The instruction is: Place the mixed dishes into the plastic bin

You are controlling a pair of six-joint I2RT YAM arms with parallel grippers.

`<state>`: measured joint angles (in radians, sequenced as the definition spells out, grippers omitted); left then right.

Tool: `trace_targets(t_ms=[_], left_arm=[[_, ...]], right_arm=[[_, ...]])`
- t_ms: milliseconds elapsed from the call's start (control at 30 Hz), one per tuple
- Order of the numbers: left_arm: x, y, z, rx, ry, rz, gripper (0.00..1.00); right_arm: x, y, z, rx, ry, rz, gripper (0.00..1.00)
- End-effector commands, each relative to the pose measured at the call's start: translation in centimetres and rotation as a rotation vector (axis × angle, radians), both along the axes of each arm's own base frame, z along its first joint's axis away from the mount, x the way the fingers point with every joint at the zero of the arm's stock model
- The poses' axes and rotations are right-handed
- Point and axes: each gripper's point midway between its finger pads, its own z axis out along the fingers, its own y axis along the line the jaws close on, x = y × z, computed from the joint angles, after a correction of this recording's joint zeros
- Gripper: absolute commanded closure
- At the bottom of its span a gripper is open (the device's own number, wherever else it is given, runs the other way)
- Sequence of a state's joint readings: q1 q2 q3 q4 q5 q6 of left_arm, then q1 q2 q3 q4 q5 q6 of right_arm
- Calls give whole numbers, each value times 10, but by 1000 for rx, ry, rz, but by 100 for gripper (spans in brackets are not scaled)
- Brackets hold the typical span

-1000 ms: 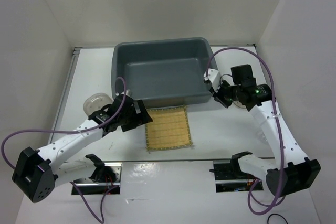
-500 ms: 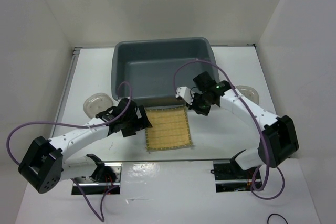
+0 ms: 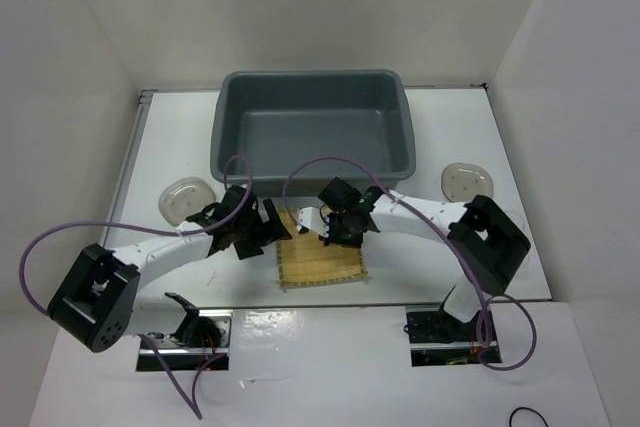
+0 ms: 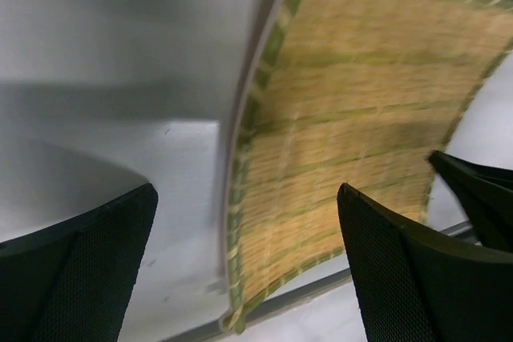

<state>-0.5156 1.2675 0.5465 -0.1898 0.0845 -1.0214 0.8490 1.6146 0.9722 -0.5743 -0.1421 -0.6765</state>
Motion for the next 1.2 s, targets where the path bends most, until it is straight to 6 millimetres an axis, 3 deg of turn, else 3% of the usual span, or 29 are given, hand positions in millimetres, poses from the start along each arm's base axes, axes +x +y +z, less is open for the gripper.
trace_targets(t_ms=[0,200,267,400,500,667,833,867,967,1033,1067,1167], left_arm=[[5,-9,-7,-46,-1,-41,0],[3,-12,-25,-25,53,-79,0],[3,-14,-26,-30,52,-92,0],[4,-16,-24,-38,44,-106,0],[7,-20,-21,-54,24,-121,0],[10,-30,-14,-124,-30,-180,9],[9,-42,-15,-174,-53,-270,36],[10,-44,-16,-178,-61,-284,46],[14,-47,-12,-192,-88,-299,64],[15,-50,-9,-199,-99,-315,91],[16,-52,-6,-205,-104,-329,100],[21,-62,14,-243,-164,-405,100]], right_arm=[[13,5,-15,3,-37,-33,100],[9,-5,-33,-39,-22,-48,100],[10,0,-19,4,-40,-55,100],[6,-2,-17,3,-27,-52,100],[3,-5,-29,-25,0,-60,100],[-3,-2,-43,-21,48,-67,100],[3,9,-48,2,49,-82,100],[2,8,-51,-6,56,-82,100],[5,16,-48,16,62,-75,100],[5,16,-48,16,62,-75,100],[8,14,-48,17,62,-86,100],[9,12,-48,23,68,-95,100]])
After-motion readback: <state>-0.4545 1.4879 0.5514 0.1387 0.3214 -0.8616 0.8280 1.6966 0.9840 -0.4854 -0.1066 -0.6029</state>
